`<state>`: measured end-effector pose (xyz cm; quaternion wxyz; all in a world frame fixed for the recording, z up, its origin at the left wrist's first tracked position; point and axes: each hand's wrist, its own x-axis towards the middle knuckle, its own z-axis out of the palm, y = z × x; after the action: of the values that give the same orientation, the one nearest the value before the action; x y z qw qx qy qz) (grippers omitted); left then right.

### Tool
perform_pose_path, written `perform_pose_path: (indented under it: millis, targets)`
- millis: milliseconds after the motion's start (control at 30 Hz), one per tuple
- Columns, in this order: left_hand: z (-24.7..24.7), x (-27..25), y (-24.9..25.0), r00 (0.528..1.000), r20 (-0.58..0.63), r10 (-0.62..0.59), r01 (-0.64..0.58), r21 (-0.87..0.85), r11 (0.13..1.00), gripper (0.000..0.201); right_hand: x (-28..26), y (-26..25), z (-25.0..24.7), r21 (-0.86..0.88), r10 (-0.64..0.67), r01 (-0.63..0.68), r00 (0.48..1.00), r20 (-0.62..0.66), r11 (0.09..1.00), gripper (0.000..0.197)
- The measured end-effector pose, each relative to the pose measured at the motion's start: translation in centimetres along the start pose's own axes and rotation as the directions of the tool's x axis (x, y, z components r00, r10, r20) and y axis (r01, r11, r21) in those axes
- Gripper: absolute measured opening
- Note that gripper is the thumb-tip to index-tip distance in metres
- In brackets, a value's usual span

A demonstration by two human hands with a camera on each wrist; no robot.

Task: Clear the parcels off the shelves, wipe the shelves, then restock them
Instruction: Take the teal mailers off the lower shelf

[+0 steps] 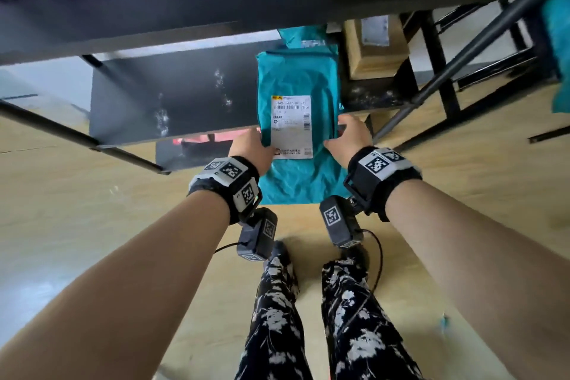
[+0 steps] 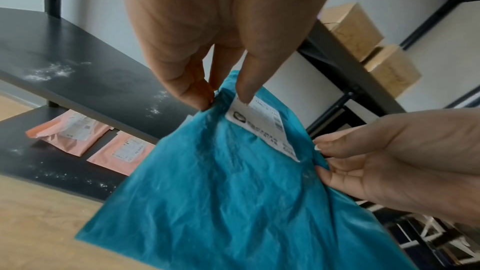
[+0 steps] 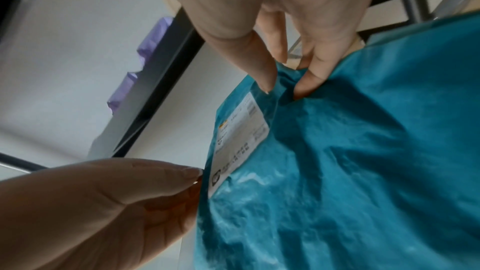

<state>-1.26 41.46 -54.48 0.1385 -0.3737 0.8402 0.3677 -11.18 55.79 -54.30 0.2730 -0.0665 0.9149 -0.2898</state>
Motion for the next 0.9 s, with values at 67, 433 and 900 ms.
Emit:
perform_pose_path:
  millis: [67,433,900]
  targets:
    - [0.6,-2.2,1.6,1.000,0.017,0.024,-0.024,0.028,0.999,0.026,-1.9,1.2,-2.0,0.008,0.001,-0.001,1.000,-0.009,1.000,0.043]
    - [8.5,-13.3,15.0,0.992,-0.024,0.120,-0.119,0.052,0.992,0.022,-8.3,13.6,-14.8,0.058,-0.002,0.005,0.998,-0.058,0.998,0.033]
    - [13.1,-15.9,35.4,0.936,-0.067,0.346,-0.344,0.037,0.938,0.020,-6.4,20.1,-35.2,0.066,-0.072,0.096,0.950,-0.304,0.993,0.024]
